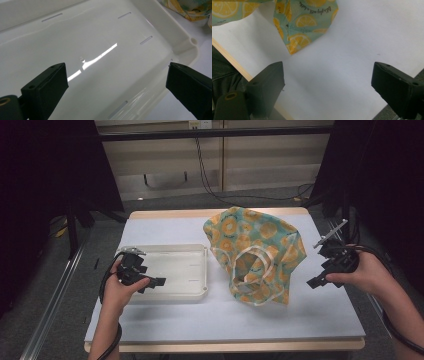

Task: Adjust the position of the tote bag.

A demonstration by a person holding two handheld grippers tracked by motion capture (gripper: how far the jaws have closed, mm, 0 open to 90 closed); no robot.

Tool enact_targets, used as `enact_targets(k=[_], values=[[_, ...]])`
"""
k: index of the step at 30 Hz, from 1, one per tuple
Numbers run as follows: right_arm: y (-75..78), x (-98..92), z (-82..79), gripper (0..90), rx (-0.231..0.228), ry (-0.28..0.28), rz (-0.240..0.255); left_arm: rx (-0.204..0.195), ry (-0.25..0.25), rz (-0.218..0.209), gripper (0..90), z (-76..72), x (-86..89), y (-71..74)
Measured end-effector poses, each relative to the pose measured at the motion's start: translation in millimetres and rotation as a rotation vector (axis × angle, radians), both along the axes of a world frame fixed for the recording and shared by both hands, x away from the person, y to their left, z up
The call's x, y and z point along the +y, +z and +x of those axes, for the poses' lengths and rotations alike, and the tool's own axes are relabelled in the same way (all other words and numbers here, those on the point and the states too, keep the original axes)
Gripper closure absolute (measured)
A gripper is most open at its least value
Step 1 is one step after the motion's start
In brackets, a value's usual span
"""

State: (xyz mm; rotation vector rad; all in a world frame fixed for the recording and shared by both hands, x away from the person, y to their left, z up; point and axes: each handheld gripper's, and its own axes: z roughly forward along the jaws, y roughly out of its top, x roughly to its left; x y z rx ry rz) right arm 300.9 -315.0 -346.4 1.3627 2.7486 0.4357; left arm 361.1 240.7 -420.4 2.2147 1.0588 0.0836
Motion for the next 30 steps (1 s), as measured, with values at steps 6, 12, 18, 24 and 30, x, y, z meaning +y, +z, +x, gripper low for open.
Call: enact_targets(k=[6, 12, 18, 24, 30], values=[[13.1, -0.3, 6.7, 11.2, 0.047, 0.021, 0.001, 0.007, 0.006, 0.005, 3.7, 0.5, 0.8, -4.3], [28.5, -2.2, 12.0, 10.2, 0.047, 0.021, -0.007, 0.01, -0.01, 0.0, 3.7, 0.3, -0.8, -2.1], [45.6, -2.6, 17.4, 10.5, 0.05, 0.019, 0.002, 0.019, -0.004, -0.013, 3.7, 0.4, -1.4, -4.6], [67.3, -1.5, 25.0, 10.8, 0.044, 0.015, 0.005, 0.017, -0.003, -0.011, 3.7, 0.7, -1.6, -4.9], [80.4, 2.3, 30.1, 10.8, 0.046, 0.025, -0.005, 0.019, -0.013, -0.005, 3.7, 0.7, -1.5, -4.3]])
